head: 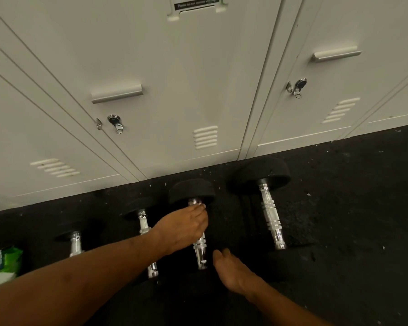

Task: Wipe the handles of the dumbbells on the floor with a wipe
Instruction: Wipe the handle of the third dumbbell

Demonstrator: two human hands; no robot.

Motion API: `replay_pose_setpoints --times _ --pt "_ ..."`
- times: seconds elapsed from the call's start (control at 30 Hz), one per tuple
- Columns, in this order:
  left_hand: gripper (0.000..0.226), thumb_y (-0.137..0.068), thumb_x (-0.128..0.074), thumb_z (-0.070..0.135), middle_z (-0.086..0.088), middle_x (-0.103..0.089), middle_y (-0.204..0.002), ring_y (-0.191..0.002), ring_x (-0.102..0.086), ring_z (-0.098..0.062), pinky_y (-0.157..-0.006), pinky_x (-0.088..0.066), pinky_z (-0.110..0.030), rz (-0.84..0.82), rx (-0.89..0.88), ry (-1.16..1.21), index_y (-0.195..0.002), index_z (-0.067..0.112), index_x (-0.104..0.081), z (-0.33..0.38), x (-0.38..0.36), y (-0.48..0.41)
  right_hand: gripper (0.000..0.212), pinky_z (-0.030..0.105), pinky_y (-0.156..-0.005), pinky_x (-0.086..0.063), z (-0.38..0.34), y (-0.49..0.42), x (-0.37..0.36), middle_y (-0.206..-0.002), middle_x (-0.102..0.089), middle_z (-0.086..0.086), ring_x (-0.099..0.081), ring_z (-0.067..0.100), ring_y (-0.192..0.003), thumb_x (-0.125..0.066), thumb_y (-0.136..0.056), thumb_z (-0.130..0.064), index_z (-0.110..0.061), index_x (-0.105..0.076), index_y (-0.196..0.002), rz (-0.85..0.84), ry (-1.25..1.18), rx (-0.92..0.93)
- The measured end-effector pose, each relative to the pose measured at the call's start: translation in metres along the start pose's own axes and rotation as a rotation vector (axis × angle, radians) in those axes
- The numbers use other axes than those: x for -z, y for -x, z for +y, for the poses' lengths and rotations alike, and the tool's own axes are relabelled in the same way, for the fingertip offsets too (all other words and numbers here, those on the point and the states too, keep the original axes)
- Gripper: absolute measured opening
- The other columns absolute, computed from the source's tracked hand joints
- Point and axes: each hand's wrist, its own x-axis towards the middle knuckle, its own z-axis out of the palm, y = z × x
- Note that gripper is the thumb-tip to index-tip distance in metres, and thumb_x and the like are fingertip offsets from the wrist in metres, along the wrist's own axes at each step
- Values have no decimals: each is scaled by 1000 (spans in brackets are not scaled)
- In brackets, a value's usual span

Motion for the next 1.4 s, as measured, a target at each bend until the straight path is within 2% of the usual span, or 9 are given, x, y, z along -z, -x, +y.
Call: replay_pose_setpoints --times 0.17,0.3,0.43,0.53,0.63,0.73,0.83,1.0,1.4 --pt "40 -82 -70 23 -12 -67 -119 -116 -61 -24 -102 -48 -36 61 -76 231 -118 6 -66 28 2 15 39 40 -104 -34 -1 1 0 -142 -37 23 -38 40 -130 -22 -104 -9 4 -34 -138 12 -19 -17" --pt "27 -88 -53 15 -7 -68 -109 -106 -63 -18 -101 -48 -31 99 -173 318 -109 8 -68 41 2 17 47 37 -112 -30 -1 0 2 -147 -37 17 -38 31 -134 -17 -104 -25 -5 -33 -143 0 -97 -42" --pt "38 -92 -51 9 -13 -55 -134 -129 -48 -22 -116 -28 -31 80 -129 539 -129 5 -56 39 8 23 49 37 -113 -29 3 -6 -2 -148 -36 16 -37 30 -135 -15 -104 -30 -8 -34 -143 26 27 61" --pt "53 -93 -48 3 -4 -36 -153 -144 -26 -14 -119 -11 -28 132 58 769 -144 14 -40 47 11 38 52 36 -110 -30 6 -8 -3 -146 -39 16 -40 29 -134 -14 -102 -35 -10 -38 -141 37 25 40" --pt "58 -95 -47 0 14 -41 -146 -133 -34 9 -115 -28 -20 334 553 1197 -142 33 -38 61 13 52 41 35 -106 -31 3 -6 -1 -142 -39 19 -40 33 -130 -19 -103 -19 -3 -40 -134 3 9 -2" --pt "43 -102 -40 13 17 -55 -129 -100 -54 14 -83 -41 0 422 1092 1472 -141 31 -42 66 20 52 35 38 -106 -32 0 -3 2 -140 -38 24 -40 38 -129 -26 -100 -5 3 -39 -131 57 13 -20" --pt "31 -102 -41 15 9 -61 -107 -77 -60 4 -59 -45 -8 392 1337 1606 -130 26 -50 57 13 44 34 38 -107 -31 -2 -5 1 -139 -39 25 -40 38 -128 -27 -98 -4 2 -42 -128 71 104 31" --pt "27 -99 -45 14 -9 -67 -108 -96 -65 -21 -84 -55 -36 238 1436 1980 -123 12 -58 37 -18 24 36 42 -108 -32 -2 -5 -4 -138 -40 26 -41 39 -128 -31 -96 -1 2 -41 -130 64 320 137" --pt "32 -92 -36 1 -25 -65 -118 -111 -63 -32 -96 -47 -40 538 1351 2715 -115 -6 -57 20 -28 8 36 42 -107 -31 0 -7 -8 -137 -42 25 -42 37 -126 -32 -95 -1 1 -42 -130 127 426 215"
